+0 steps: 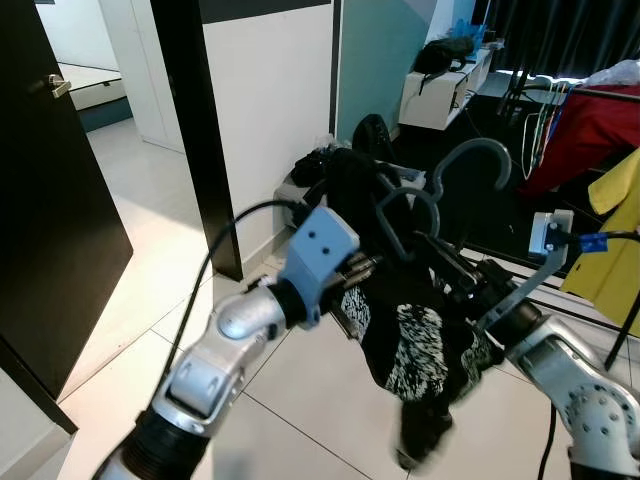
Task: Hang hanger
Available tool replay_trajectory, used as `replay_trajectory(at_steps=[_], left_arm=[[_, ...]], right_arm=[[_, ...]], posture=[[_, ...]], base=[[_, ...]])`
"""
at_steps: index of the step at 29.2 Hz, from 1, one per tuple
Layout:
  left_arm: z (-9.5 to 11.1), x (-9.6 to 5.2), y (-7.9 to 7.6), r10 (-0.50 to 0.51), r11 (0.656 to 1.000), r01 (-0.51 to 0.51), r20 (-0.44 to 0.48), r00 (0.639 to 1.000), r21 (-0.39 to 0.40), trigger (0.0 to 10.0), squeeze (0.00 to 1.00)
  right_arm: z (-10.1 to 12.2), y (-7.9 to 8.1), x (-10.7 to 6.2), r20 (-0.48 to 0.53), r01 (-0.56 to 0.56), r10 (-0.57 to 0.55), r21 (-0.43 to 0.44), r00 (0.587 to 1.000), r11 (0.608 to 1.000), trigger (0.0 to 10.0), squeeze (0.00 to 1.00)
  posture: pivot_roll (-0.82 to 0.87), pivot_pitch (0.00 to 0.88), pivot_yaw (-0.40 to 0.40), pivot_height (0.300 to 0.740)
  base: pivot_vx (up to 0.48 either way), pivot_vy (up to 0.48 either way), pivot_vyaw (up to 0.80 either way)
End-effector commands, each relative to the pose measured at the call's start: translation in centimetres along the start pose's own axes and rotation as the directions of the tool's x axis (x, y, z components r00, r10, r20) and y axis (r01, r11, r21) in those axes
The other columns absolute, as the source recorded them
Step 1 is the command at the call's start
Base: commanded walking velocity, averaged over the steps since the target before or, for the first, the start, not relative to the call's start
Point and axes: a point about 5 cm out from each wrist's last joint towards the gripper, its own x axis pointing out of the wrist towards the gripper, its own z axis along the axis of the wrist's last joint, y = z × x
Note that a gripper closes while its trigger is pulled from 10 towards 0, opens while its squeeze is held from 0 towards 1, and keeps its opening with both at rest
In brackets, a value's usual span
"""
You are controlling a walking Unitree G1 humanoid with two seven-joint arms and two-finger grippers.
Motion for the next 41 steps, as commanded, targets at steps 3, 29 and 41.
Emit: replay_trajectory(at_steps=[3, 29, 41], left_arm=[[-0.4, -1.3, 3.2, 0.128, 0.991, -0.126, -0.038, 0.991, 0.045, 10.0, 0.00], [3.5, -1.3, -3.4, -0.237, 0.937, 0.283, 0.219, 0.946, -0.207, 10.0, 1.00], [3.0, -2.7, 1.3, -0.130, 0.985, 0.143, 0.128, 0.983, -0.098, 10.0, 0.98]], right_arm=[[0.7, 0.4, -0.5, 0.022, -0.039, 0.038, 0.009, 0.999, 0.999, 10.0, 0.00], [-0.5, -0.4, -0.3, -0.124, -0.011, 0.003, -0.066, 0.992, 0.998, 10.0, 0.00], [0.7, 0.4, -4.5, -0.411, -0.315, 0.270, -0.045, 0.871, 0.948, 10.0, 0.00]], posture=[[-0.09, 0.000, 0.008, 0.740], [-0.09, 0.000, -0.008, 0.740], [-0.09, 0.000, -0.012, 0.740]], base=[[0.000, 0.000, 0.00], [0.000, 0.000, 0.00], [0.000, 0.000, 0.00]])
